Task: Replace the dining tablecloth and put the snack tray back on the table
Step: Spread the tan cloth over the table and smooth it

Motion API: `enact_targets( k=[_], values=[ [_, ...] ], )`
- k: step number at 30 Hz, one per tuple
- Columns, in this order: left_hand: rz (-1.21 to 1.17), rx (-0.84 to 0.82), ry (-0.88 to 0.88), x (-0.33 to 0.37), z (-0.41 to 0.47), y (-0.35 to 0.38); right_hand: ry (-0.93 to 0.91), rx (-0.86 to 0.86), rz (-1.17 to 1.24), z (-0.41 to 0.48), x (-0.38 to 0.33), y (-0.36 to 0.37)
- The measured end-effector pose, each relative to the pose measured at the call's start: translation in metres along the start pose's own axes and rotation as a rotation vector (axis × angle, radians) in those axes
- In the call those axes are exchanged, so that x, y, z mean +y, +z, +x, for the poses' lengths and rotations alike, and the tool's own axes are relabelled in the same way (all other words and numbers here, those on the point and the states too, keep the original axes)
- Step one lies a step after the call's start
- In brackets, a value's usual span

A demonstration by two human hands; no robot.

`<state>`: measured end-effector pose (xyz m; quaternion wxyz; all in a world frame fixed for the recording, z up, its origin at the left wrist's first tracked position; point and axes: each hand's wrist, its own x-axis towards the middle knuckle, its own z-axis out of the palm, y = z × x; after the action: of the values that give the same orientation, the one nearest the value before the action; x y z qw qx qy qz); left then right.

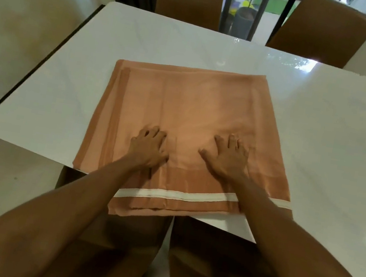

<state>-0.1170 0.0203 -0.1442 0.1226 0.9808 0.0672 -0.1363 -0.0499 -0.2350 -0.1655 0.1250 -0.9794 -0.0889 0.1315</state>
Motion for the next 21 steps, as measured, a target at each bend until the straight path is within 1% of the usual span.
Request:
enact_targets(
  k=[3,5,7,8,10,12,14,17,19,21],
  values=[
    [-0.015,0.014,-0.018,-0.027,0.007,-0.012,0.082,0.059,0.037,-0.013,-0.035,0.025],
    [-0.027,0.046,0.027,-0.05,0.016,-0.022,0.126,0.086,0.074,-0.018,-0.068,0.041],
    [-0.119,0.051,0.093,-0.076,0.021,-0.033,0.169,0.097,0.104,-0.019,-0.097,0.05],
    [-0.194,0.07,0.088,-0.095,0.02,-0.039,0.185,0.101,0.108,-0.017,-0.111,0.054],
    [-0.291,0.206,0.006,-0.132,0.011,-0.046,0.211,0.108,0.107,-0.014,-0.129,0.056],
    [-0.323,0.333,-0.106,-0.167,-0.008,-0.048,0.227,0.11,0.114,-0.012,-0.139,0.056],
    [-0.305,0.377,-0.206,-0.196,-0.031,-0.042,0.193,0.114,0.092,-0.015,-0.151,0.057],
    [-0.363,0.368,-0.395,-0.214,-0.061,-0.031,0.02,0.095,0.058,-0.024,-0.177,0.062],
    [-0.442,0.337,-0.442,-0.214,-0.067,-0.028,-0.094,0.038,0.028,-0.03,-0.195,0.069],
    [-0.506,0.263,-0.478,-0.211,-0.064,-0.032,-0.141,-0.023,0.007,-0.035,-0.208,0.073]
  ],
)
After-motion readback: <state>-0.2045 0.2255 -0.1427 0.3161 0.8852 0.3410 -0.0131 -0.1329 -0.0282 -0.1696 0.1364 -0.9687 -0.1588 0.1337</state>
